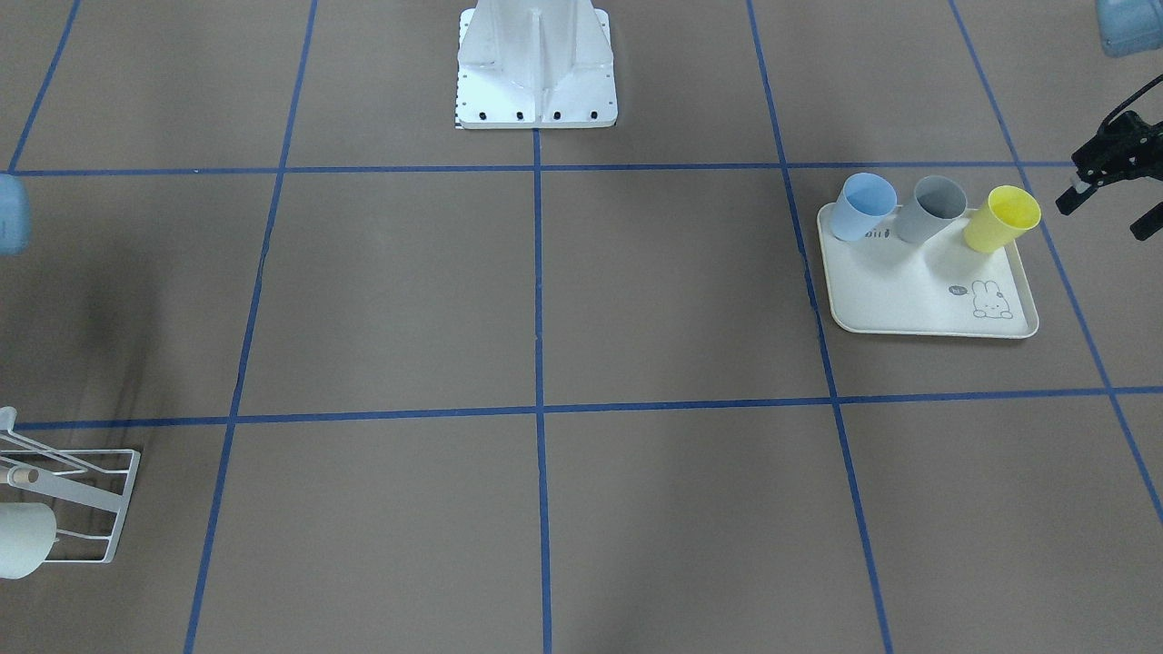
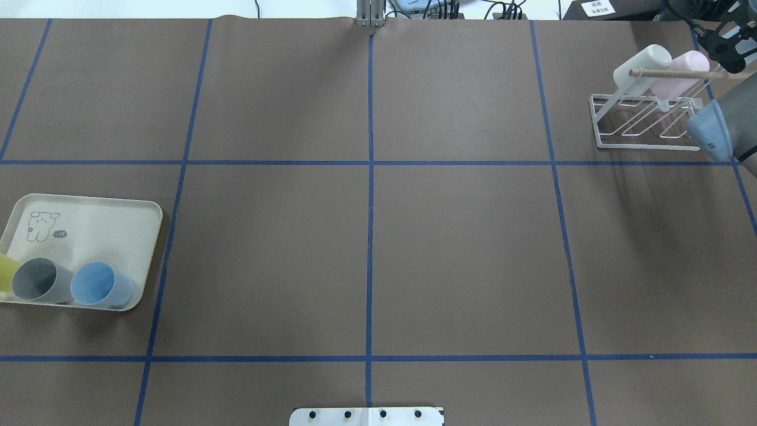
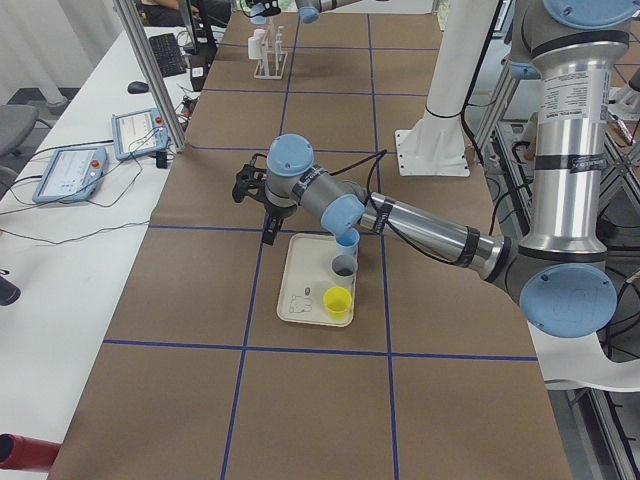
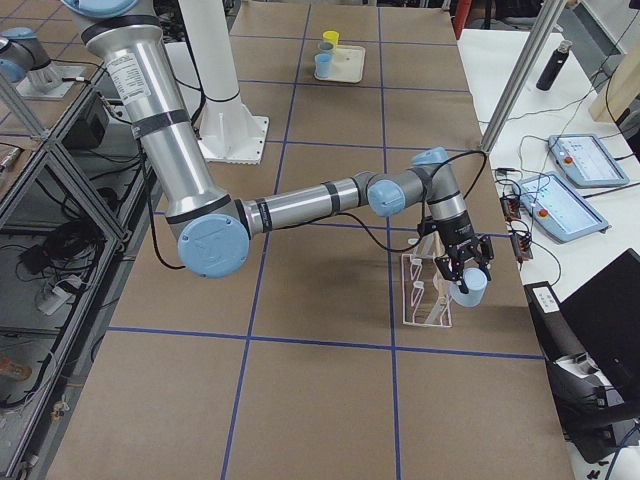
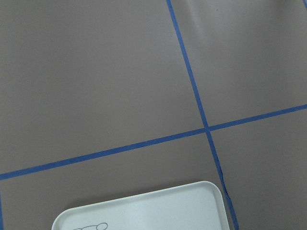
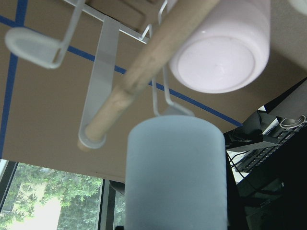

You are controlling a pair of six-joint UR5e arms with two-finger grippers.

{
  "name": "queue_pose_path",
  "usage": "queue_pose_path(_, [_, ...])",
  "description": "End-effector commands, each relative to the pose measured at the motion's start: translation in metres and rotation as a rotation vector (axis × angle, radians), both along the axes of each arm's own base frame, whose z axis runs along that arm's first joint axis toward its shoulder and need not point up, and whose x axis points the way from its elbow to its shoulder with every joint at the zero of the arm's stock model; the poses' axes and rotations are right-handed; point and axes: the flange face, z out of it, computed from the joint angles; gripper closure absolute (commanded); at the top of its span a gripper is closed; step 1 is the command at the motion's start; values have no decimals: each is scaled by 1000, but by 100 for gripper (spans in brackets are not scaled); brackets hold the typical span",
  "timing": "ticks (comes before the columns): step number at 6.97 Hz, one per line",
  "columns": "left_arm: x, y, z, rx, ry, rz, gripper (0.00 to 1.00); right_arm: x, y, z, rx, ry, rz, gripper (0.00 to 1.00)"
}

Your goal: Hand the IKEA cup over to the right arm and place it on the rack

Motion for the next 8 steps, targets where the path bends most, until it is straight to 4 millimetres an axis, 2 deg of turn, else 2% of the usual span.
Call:
queue_pose_path(1, [0, 0, -1, 0, 2, 1, 0, -9, 1, 3, 15, 62, 6, 100])
queue_pose_path(6, [1, 0, -1, 1, 4, 3, 0, -28, 0, -4, 29, 62, -4, 100])
queue_pose_path(8, [1, 0, -1, 1, 4, 3, 0, -30, 2, 8, 19, 83, 4, 100])
